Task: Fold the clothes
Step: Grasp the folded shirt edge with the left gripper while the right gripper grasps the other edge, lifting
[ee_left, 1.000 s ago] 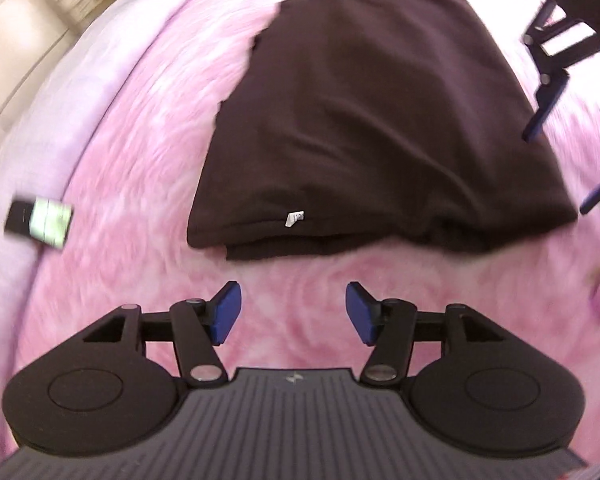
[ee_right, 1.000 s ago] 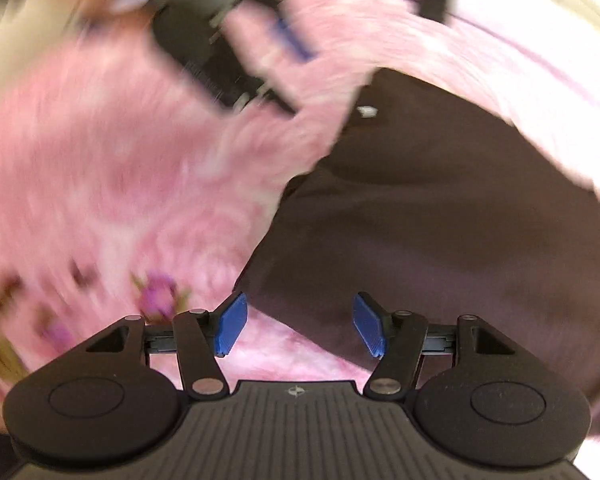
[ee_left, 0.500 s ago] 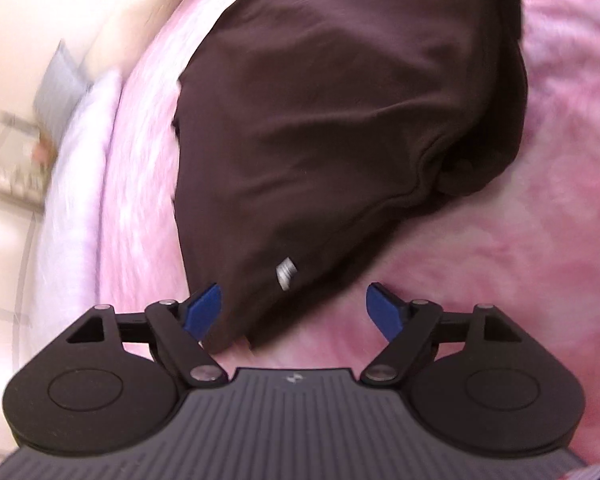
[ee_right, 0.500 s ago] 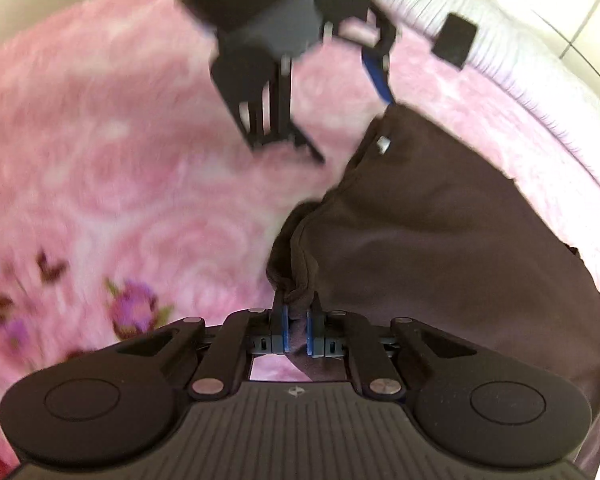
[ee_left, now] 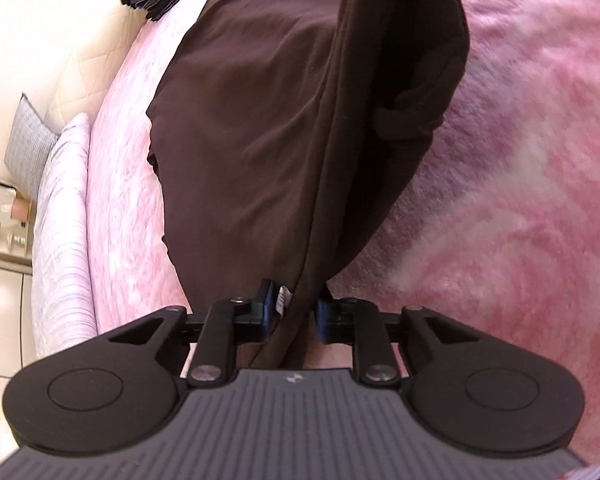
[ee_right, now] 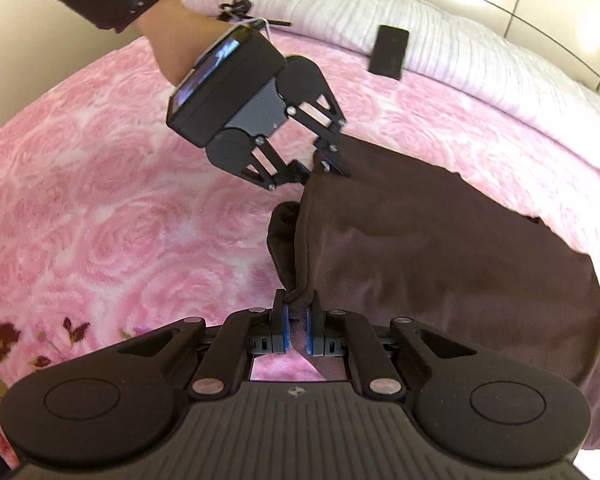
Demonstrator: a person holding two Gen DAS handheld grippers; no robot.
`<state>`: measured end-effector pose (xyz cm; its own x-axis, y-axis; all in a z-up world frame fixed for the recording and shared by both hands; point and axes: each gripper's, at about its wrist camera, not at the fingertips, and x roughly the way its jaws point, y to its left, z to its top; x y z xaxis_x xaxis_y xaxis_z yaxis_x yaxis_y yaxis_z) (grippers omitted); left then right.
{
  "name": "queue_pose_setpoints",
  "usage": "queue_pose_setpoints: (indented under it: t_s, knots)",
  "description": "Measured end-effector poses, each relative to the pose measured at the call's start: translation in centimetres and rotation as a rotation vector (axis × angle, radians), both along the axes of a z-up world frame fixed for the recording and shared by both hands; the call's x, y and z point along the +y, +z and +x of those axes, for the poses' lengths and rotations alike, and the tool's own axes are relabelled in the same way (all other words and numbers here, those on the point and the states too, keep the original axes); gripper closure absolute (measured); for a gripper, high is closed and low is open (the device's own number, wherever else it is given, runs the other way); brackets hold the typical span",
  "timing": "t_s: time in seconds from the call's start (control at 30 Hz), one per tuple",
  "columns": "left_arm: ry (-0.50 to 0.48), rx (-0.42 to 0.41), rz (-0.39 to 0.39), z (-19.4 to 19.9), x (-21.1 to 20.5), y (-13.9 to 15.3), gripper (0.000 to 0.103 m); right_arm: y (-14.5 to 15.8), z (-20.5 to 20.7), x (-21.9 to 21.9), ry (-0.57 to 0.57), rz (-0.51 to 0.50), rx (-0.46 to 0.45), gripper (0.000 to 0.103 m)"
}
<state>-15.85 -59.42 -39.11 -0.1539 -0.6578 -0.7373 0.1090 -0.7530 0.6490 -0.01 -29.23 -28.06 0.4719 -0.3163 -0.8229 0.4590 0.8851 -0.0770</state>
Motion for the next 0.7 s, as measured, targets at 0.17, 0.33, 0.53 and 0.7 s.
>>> queue_pose_setpoints:
  t_s: [0.17,0.33,0.53,0.7]
  knots:
    - [0.002,-0.007,-0.013,-0.2,0.7,-0.3,0.085,0.2,-0.1,0.1,0.004,0.006,-0.004,0.096]
    - [0.061,0.03,-0.001,-0.3,0.7,0.5,0.093,0.2,0.0,0.1,0.009,0.024,-0.004,0.096]
    - [0.067,0.036,0.018,0.4,2.8,3.1,0.096,0.6,0.0,0.7,0.047,0.057,-0.009,0.095]
    - [0.047,-0.005,0.097,1.1,5.9,5.9,0.096,1.4,0.2,3.0,0.14,0.12,-0.042,0.095]
